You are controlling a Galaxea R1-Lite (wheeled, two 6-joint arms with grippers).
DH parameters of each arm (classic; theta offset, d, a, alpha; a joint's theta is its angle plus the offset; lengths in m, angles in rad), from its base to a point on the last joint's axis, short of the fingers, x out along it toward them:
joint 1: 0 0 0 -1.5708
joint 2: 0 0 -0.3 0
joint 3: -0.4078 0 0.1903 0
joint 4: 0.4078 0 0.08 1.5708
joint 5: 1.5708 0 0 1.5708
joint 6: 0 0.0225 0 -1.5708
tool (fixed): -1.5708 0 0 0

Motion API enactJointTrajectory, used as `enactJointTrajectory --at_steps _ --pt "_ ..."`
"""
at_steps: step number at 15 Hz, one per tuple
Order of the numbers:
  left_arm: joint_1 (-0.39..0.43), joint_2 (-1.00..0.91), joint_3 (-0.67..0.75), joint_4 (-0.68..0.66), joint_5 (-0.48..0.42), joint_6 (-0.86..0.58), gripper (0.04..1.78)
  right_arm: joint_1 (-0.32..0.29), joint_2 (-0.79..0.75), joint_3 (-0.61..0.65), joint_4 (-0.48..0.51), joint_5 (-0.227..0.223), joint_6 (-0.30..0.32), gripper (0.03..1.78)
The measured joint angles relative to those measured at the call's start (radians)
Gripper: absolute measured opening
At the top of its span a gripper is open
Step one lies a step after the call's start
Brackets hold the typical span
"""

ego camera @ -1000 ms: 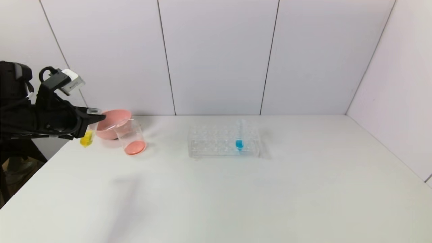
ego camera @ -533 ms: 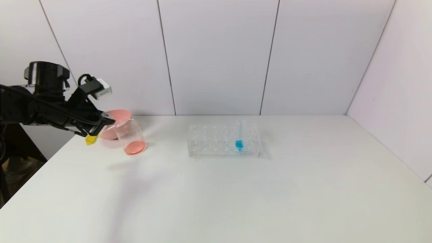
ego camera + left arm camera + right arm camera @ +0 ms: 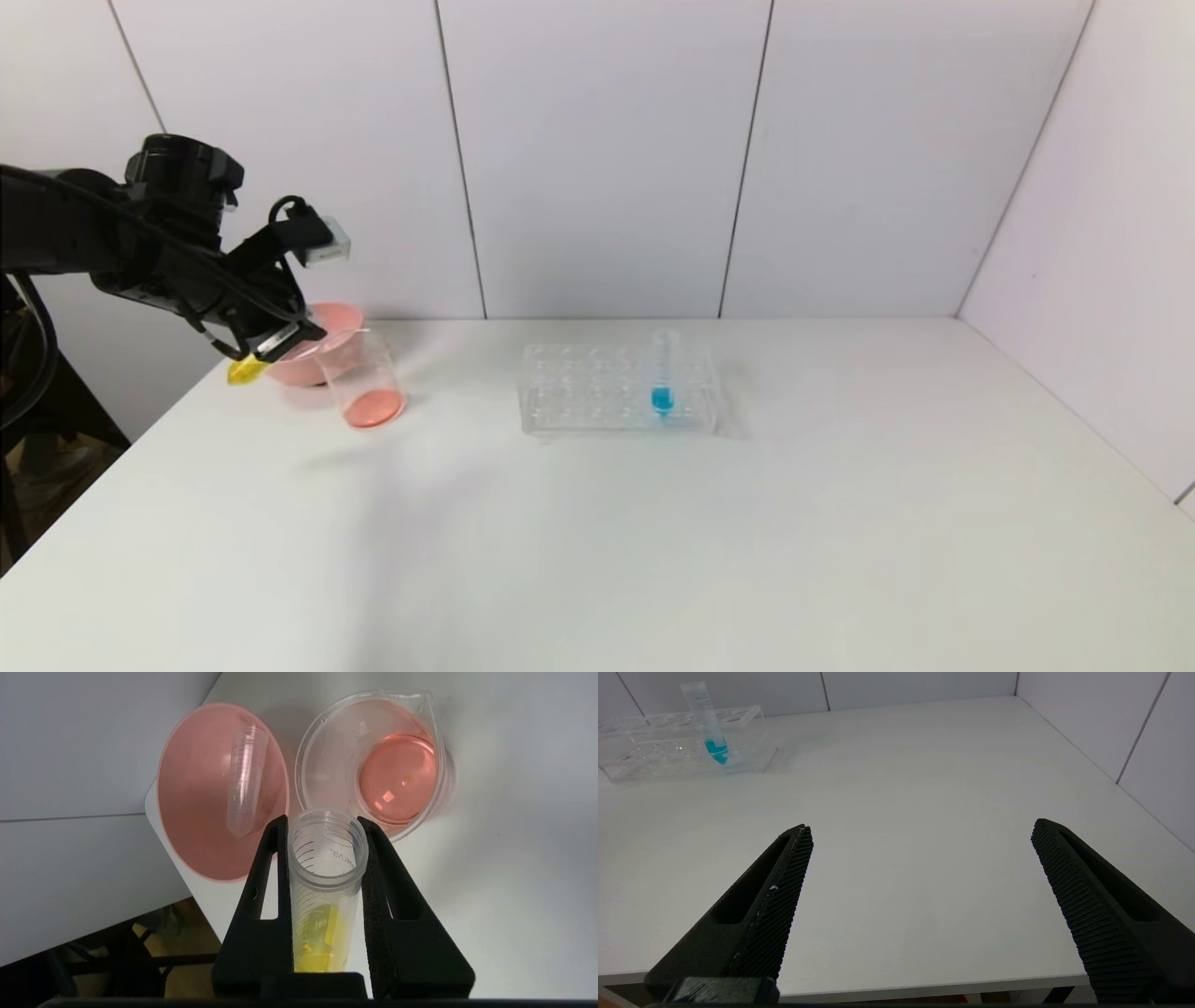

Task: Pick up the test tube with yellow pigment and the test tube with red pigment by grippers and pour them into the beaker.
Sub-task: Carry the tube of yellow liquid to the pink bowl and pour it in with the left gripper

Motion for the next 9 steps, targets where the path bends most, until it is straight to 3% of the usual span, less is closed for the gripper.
enactJointTrajectory --at_steps 6,9 --pt "-0.054 0.035 -0.153 0.199 0.2 0.058 0.44 0.0 0.0 0.0 0.0 0.0 0.0 1.71" --pt "-0.06 0.062 -0.244 0.291 0.251 0.076 0.44 0.0 0.0 0.0 0.0 0.0 0.0 1.71"
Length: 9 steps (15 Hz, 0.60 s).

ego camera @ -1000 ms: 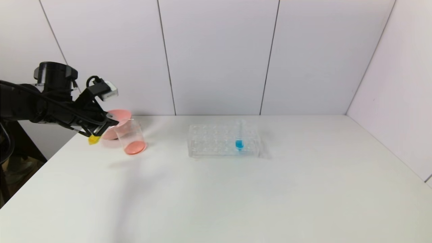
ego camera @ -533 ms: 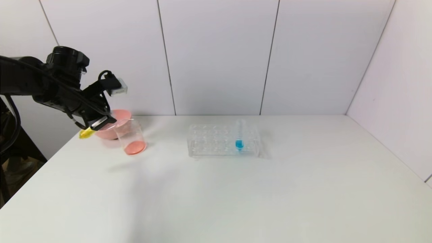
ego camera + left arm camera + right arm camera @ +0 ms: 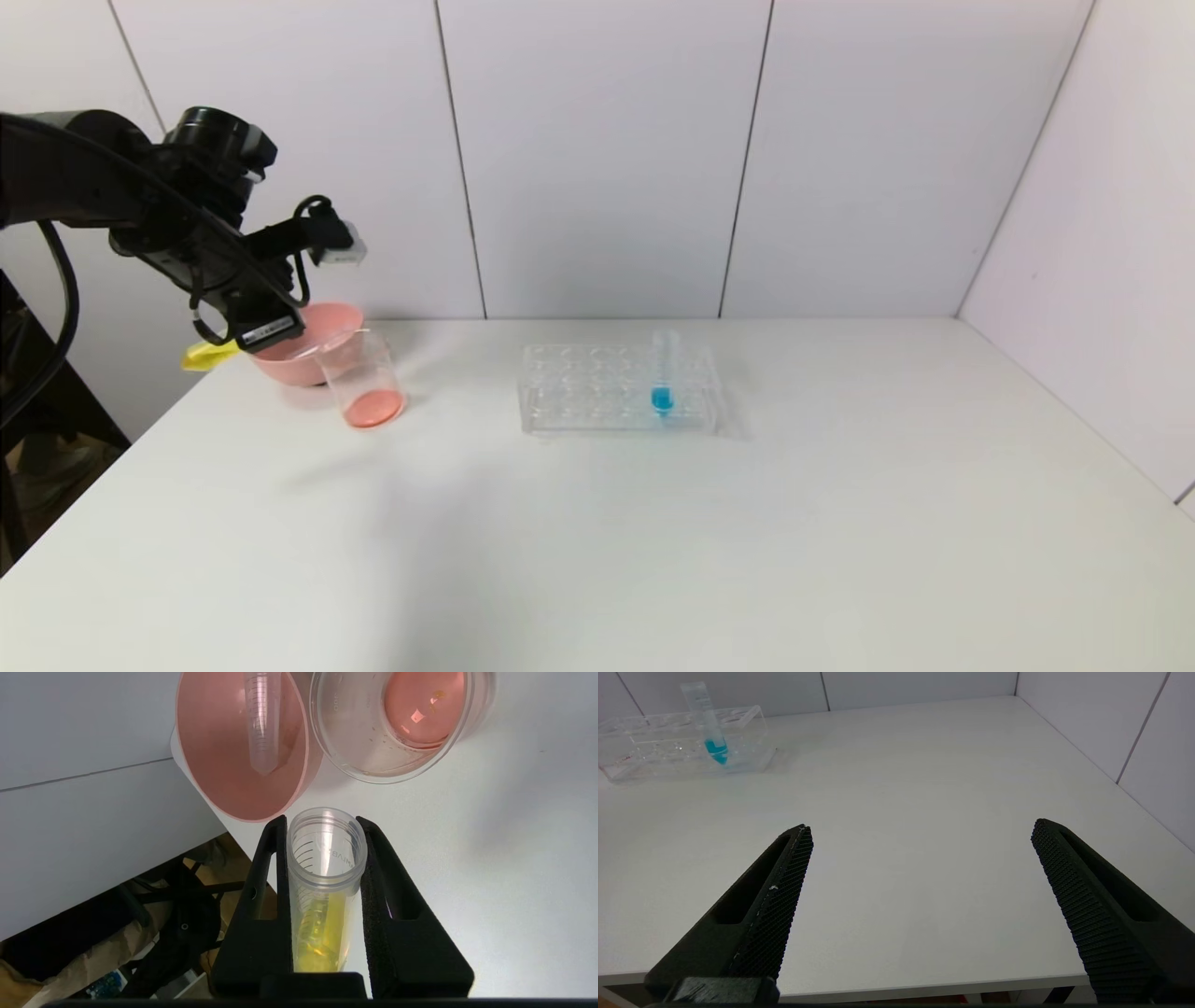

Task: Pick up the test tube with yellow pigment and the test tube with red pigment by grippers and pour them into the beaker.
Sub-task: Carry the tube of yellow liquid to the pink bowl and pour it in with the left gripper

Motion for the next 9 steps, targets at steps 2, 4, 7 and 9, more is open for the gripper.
enactJointTrajectory --at_steps 2,4,7,9 --pt "-0.006 0.027 -0.066 0.069 0.018 0.005 0.44 0.0 0.0 0.0 0.0 0.0 0.0 1.71" --pt "-0.013 0.056 -0.108 0.098 0.036 0.017 0.44 0.0 0.0 0.0 0.0 0.0 0.0 1.71" --pt "-0.021 0.095 -0.141 0.091 0.098 0.055 0.44 0.0 0.0 0.0 0.0 0.0 0.0 1.71" --pt "-0.033 0.115 -0.15 0.063 0.128 0.071 0.44 0.0 0.0 0.0 0.0 0.0 0.0 1.71"
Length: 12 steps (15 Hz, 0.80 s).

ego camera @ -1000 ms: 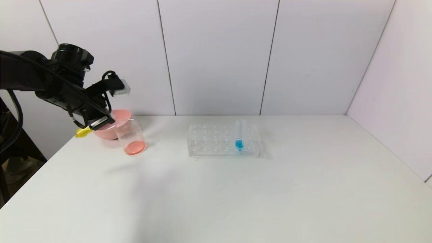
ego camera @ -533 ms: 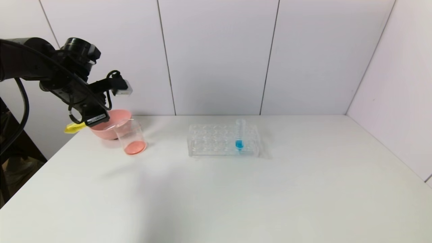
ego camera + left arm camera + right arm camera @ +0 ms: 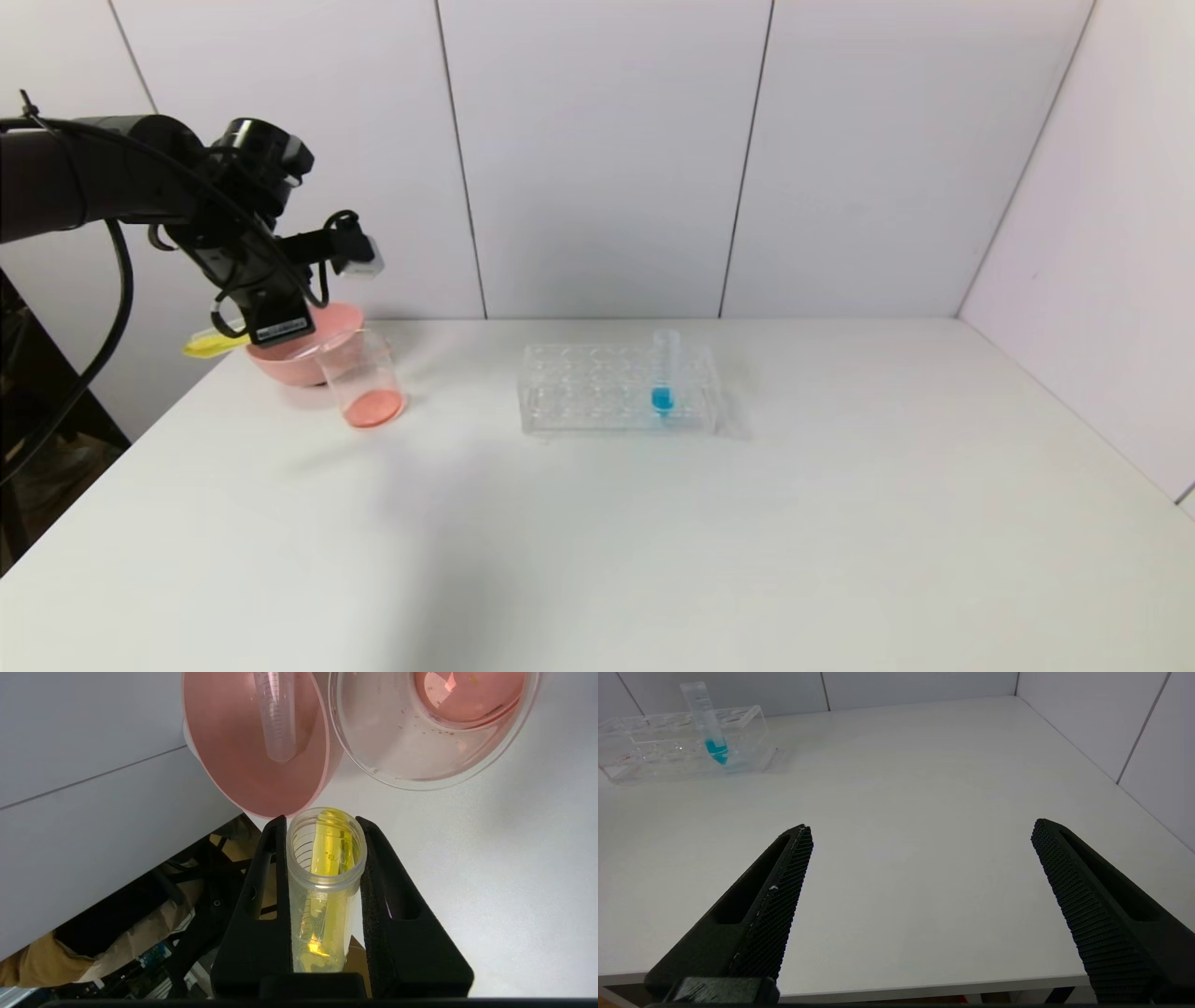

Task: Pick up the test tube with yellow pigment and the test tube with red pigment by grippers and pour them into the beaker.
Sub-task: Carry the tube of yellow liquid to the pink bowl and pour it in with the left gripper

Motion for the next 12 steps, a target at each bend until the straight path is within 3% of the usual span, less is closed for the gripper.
enactJointTrajectory --at_steps 12 --pt "-0.108 0.051 0.011 0.025 0.269 0.018 0.44 0.0 0.0 0.0 0.0 0.0 0.0 1.71"
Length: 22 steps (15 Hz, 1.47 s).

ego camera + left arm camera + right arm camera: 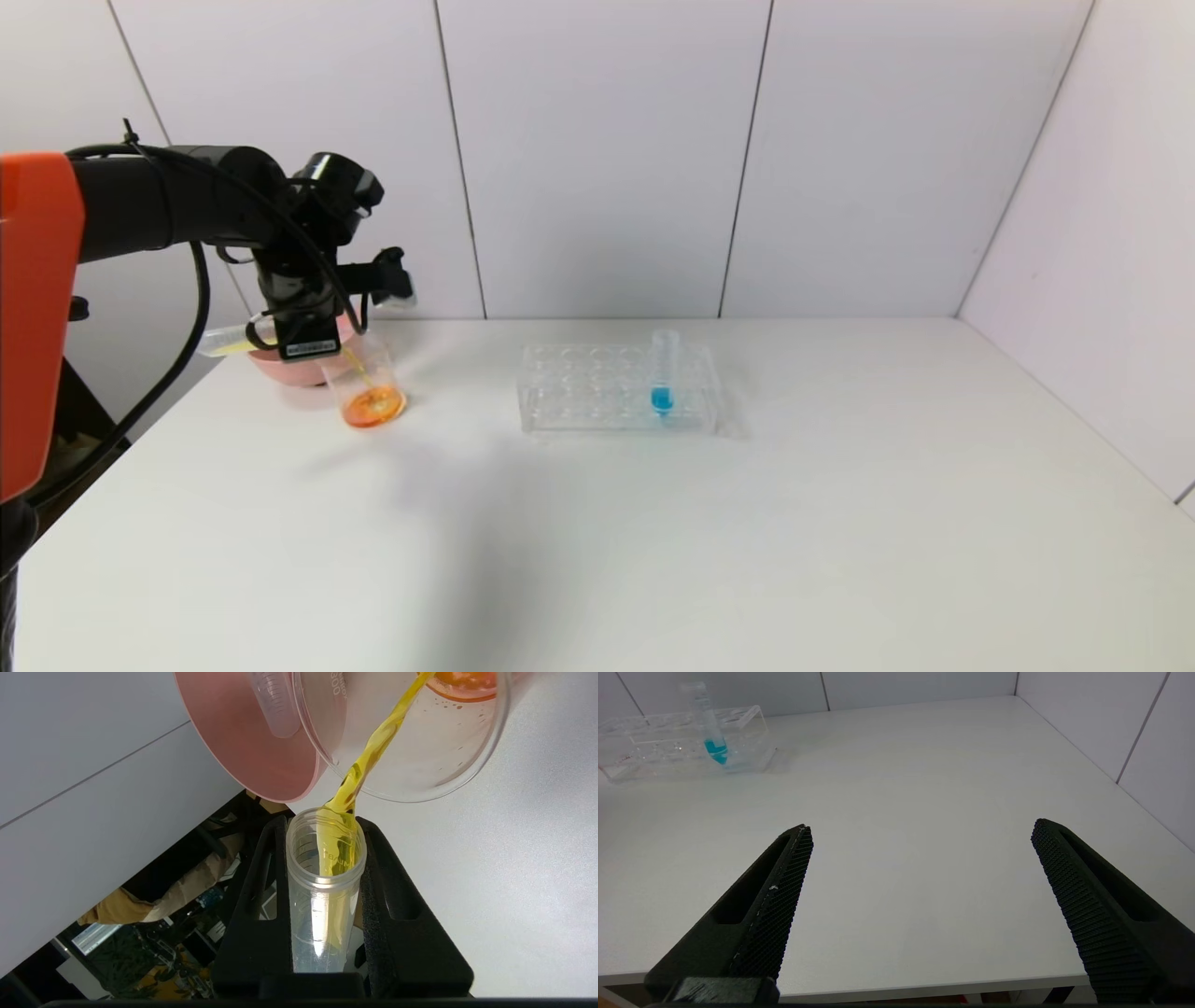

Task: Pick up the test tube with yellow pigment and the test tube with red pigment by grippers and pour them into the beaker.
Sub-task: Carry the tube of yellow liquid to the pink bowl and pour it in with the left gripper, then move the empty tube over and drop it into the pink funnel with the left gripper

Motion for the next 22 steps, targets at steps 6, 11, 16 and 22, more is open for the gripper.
enactJointTrajectory --at_steps 6,11,16,22 --pt "-0.04 0.026 0.003 0.035 0.129 0.0 0.44 0.0 0.0 0.0 0.0 0.0 0.0 1.71" --pt "-0.055 0.035 0.016 0.038 0.121 -0.009 0.44 0.0 0.0 0.0 0.0 0.0 0.0 1.71" --pt "-0.053 -0.015 0.029 0.027 -0.021 -0.145 0.44 0.0 0.0 0.0 0.0 0.0 0.0 1.71" --pt "-0.046 -0.194 0.153 -0.041 -0.076 -0.536 0.44 0.0 0.0 0.0 0.0 0.0 0.0 1.71"
